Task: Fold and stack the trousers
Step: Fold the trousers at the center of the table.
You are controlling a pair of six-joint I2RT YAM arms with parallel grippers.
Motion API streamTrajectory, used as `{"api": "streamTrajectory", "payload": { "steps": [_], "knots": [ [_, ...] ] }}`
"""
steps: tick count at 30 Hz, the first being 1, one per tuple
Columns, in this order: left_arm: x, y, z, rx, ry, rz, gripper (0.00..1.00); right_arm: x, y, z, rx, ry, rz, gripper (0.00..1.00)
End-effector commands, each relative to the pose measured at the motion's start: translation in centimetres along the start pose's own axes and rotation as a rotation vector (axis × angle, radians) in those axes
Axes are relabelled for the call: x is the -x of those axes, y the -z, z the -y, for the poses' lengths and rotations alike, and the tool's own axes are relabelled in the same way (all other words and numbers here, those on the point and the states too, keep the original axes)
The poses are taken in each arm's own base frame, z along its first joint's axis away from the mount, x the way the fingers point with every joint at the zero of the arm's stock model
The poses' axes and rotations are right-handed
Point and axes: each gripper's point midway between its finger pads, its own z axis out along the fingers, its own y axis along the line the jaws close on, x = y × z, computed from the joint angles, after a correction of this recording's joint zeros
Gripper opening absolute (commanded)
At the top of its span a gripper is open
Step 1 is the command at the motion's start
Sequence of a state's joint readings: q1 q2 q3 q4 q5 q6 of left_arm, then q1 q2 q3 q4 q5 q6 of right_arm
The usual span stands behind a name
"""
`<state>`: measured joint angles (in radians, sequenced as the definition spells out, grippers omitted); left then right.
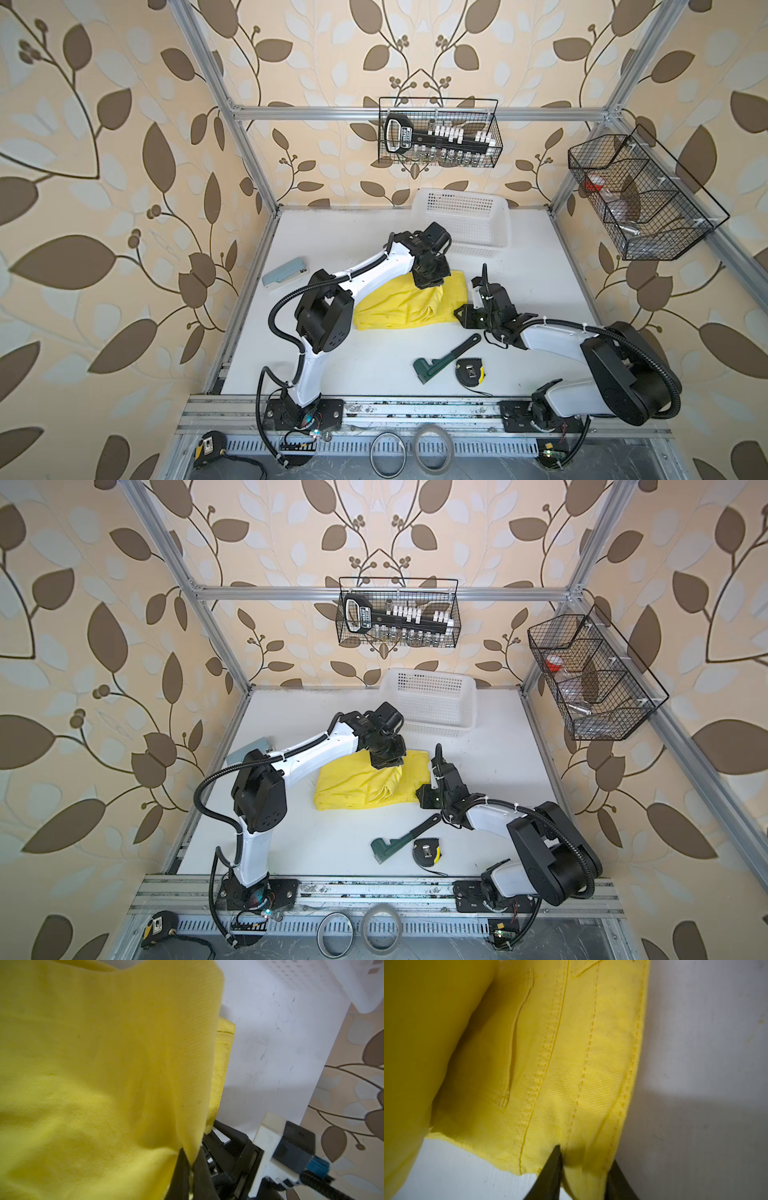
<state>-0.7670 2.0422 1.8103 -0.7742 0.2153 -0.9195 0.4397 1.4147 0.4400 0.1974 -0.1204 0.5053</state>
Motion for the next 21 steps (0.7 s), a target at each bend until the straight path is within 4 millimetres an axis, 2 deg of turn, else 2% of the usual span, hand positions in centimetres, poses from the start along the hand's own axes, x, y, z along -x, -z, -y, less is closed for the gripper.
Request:
{"api": "streamTrajectory", "payload": {
  "steps": [1,3,7,10,14,16,19,21],
  "knots": [
    [0.9,1.1,3.8,-0.089,-0.022,0.065,0.0,-2.6,-0.3,0.5,-0.001,0.004,-0.069,0.31],
    [0.5,-0.3,3.8,-0.09,-0.029,0.036,0.0,-2.7,-0.3,0.4,0.003,0.004,-0.071,0.31],
    [-0.4,-3.1,2.5,-0.042,-0.02,-0.017,0.0,-2.6,0.1,0.0,0.022,0.004,-0.07,0.32],
    [0.0,-3.6,3.0,-0.059,-0.017,-0.004,0.0,-2.0,0.8,-0.5,0.044,0.002,-0.05,0.37],
    [0.1,-4.7,3.3,-0.055,-0.017,-0.016,0.0,-1.1,2.2,-1.2,0.081,-0.005,-0.022,0.5],
    [-0.1,-5.1,4.0,-0.093,-0.01,-0.026,0.06,-0.4,3.3,-1.1,0.084,-0.01,0.003,0.51],
    [-0.4,-4.6,5.0,-0.136,-0.028,-0.026,0.13,0.7,5.2,-0.7,0.086,-0.026,0.048,0.54],
    [-0.6,-3.8,5.8,-0.167,-0.043,-0.036,0.25,1.5,6.7,-0.2,0.09,-0.041,0.085,0.55]
  ]
}}
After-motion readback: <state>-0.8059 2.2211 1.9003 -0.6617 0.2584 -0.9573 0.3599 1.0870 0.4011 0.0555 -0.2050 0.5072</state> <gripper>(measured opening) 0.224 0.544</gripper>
